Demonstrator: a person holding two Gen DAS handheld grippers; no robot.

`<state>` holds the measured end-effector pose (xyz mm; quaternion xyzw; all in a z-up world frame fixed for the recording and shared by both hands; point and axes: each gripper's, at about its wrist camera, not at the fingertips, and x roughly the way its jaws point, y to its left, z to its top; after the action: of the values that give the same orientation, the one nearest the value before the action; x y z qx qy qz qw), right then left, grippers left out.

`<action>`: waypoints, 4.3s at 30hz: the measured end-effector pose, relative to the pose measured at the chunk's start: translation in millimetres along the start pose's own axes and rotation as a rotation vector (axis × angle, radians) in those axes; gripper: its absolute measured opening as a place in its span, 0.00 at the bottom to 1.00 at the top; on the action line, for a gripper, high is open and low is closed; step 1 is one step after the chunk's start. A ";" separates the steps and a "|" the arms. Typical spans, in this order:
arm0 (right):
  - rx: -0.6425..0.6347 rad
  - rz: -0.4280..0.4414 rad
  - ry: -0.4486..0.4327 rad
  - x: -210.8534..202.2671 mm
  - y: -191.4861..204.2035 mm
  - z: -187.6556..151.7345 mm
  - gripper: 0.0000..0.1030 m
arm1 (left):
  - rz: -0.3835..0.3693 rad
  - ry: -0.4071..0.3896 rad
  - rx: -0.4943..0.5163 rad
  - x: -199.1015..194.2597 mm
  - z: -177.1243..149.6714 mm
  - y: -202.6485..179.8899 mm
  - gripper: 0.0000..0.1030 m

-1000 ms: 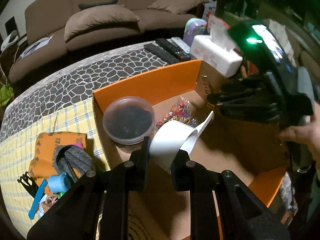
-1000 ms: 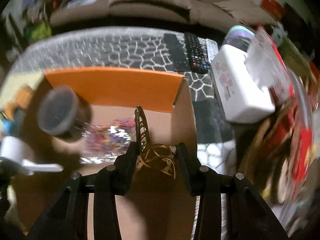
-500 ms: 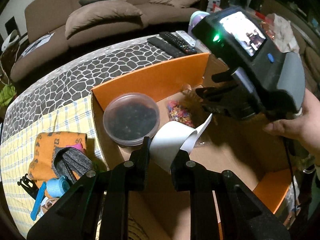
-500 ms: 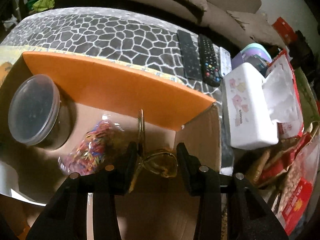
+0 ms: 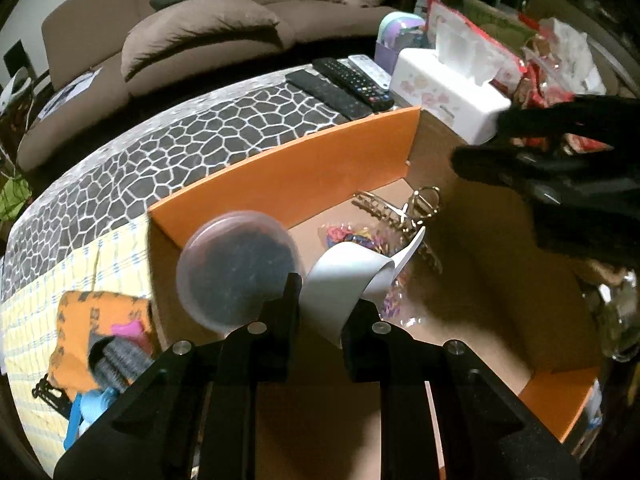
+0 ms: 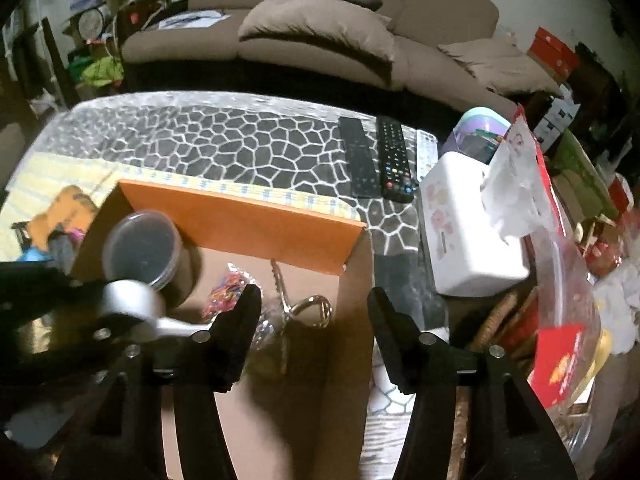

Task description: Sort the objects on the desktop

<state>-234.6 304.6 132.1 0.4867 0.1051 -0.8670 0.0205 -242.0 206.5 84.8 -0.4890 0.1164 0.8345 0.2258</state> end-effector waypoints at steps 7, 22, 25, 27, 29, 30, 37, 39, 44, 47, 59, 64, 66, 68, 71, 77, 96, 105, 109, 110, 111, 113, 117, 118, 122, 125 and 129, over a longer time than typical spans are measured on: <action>0.010 0.034 -0.008 -5.4 -1.8 -11.0 0.55 | 0.081 0.032 0.067 22.1 22.0 -18.0 0.16; 0.054 0.056 0.004 8.2 -7.4 -26.5 0.55 | 0.087 0.053 0.050 42.2 37.2 -14.7 0.28; 0.065 0.055 0.006 7.7 -7.1 -28.1 0.55 | 0.107 0.023 0.060 29.9 37.1 -16.5 0.49; 0.075 0.061 0.002 4.3 -8.0 -29.1 0.55 | 0.109 0.006 0.058 21.3 36.3 -14.7 0.53; 0.082 0.066 0.001 0.9 -8.0 -29.9 0.55 | 0.101 0.002 0.048 13.2 34.2 -10.7 0.53; 0.081 0.063 0.003 -0.7 -7.4 -30.0 0.55 | 0.098 -0.001 0.040 8.6 32.4 -8.0 0.53; 0.080 0.060 0.016 -9.1 2.5 -31.9 0.58 | 0.081 -0.026 -0.003 -29.1 15.7 11.0 0.55; 0.076 0.056 0.022 -10.7 6.8 -34.3 0.64 | 0.070 -0.033 -0.018 -40.5 9.8 15.9 0.58; 0.077 0.053 0.052 -10.8 16.8 -45.4 0.71 | 0.038 -0.045 -0.057 -67.9 -8.1 24.3 0.67; 0.076 0.060 0.065 -13.3 23.8 -54.2 0.80 | 0.033 -0.048 -0.067 -78.5 -17.5 26.5 0.71; 0.110 0.087 0.068 -40.6 47.0 -77.2 0.99 | 0.005 -0.024 -0.120 -114.1 -49.6 34.6 1.00; 0.095 0.080 0.065 -57.7 58.6 -81.4 0.99 | 0.012 -0.036 -0.137 -136.3 -66.1 42.1 1.00; 0.098 0.077 0.058 -65.2 61.4 -82.5 0.99 | 0.017 -0.041 -0.142 -145.3 -74.6 46.3 1.00; 0.103 0.078 0.052 -71.9 65.0 -83.6 1.00 | 0.018 -0.043 -0.150 -153.5 -83.2 50.8 1.00; 0.101 0.077 0.047 -81.8 73.1 -85.0 0.99 | 0.023 -0.046 -0.167 -163.4 -94.7 58.7 1.00; 0.086 0.084 0.036 -98.7 93.7 -86.9 0.99 | 0.030 -0.060 -0.211 -187.2 -122.6 86.5 1.00; 0.050 0.175 -0.003 -132.9 182.1 -76.2 0.99 | 0.131 -0.091 -0.396 -239.3 -208.5 207.2 1.00; 0.029 0.257 -0.007 -119.4 234.2 -73.3 0.99 | 0.189 -0.087 -0.415 -213.3 -245.5 238.4 0.99; 0.032 0.285 -0.026 -111.4 252.8 -72.4 1.00 | 0.175 -0.078 -0.441 -193.0 -260.1 246.5 0.98; 0.033 0.292 -0.030 -108.8 257.1 -72.7 1.00 | 0.169 -0.076 -0.445 -189.3 -262.9 247.6 0.98; 0.035 0.296 -0.036 -106.2 261.0 -73.9 1.00 | 0.160 -0.074 -0.452 -184.8 -265.6 247.8 0.96; 0.042 0.300 -0.045 -101.0 266.1 -74.9 1.00 | 0.137 -0.079 -0.460 -179.3 -268.8 245.9 0.94; 0.082 0.313 -0.061 -89.3 266.8 -78.7 1.00 | 0.087 -0.100 -0.455 -169.1 -269.1 233.8 0.94; 0.090 0.311 -0.065 -86.8 266.4 -79.5 1.00 | 0.075 -0.102 -0.454 -166.4 -268.4 230.9 0.94; 0.117 0.300 -0.103 -82.5 263.9 -82.7 1.00 | 0.022 -0.114 -0.469 -154.3 -264.7 222.6 0.91; 0.111 0.286 -0.135 -81.8 262.6 -83.3 1.00 | 0.007 -0.125 -0.472 -148.3 -260.0 219.4 0.91; 0.091 0.249 -0.157 -77.8 258.8 -83.2 1.00 | 0.017 -0.153 -0.440 -140.0 -244.9 215.5 0.91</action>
<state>-88.2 63.3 114.2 0.4269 0.0025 -0.8971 0.1140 -102.0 -119.7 79.6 -0.4606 -0.0817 0.8763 0.1151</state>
